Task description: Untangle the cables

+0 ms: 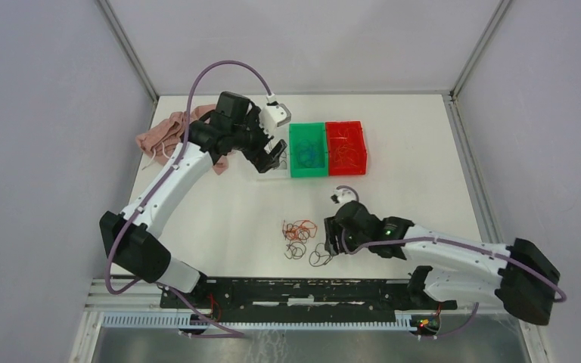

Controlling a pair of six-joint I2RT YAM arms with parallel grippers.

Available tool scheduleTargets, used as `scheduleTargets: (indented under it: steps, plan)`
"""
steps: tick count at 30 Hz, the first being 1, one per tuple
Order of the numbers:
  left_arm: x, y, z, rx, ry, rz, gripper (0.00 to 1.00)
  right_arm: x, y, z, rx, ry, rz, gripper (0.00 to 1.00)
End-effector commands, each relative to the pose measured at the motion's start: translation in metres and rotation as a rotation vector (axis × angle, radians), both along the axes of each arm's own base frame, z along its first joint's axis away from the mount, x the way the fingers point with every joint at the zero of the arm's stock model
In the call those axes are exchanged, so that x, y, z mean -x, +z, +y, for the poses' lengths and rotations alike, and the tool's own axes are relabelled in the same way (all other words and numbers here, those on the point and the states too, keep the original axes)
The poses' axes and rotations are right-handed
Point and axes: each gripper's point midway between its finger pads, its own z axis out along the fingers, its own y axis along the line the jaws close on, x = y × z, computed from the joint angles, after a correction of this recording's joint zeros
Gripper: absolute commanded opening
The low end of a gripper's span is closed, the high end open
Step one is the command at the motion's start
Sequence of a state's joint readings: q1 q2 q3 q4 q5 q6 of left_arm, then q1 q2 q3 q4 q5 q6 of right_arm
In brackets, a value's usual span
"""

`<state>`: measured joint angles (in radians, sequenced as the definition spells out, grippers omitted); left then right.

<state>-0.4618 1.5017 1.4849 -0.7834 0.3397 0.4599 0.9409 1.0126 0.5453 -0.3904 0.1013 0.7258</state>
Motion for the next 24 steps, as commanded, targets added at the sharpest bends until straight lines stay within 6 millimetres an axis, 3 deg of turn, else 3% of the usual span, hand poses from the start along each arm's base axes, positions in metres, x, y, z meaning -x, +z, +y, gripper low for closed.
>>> scheduleTargets:
  steps: [1,8,14,18,24]
  plan:
    - [-0.010,0.023,0.023,0.008,0.150,-0.063,0.99,0.004,-0.009,0.009,0.198,0.057,-0.032,0.63]
    - [-0.019,0.025,0.062,-0.026,0.249,-0.050,0.99,0.004,-0.033,0.022,0.268,0.068,-0.044,0.50]
    - [-0.023,0.025,0.087,-0.039,0.293,-0.066,0.99,-0.004,-0.035,0.017,0.295,0.034,-0.079,0.19]
    - [-0.025,0.025,0.096,-0.040,0.314,-0.073,0.99,-0.017,-0.002,0.006,0.278,-0.017,-0.165,0.00]
    - [-0.022,0.021,0.097,-0.025,0.329,-0.054,0.99,-0.036,0.067,-0.018,0.177,-0.095,-0.279,0.00]
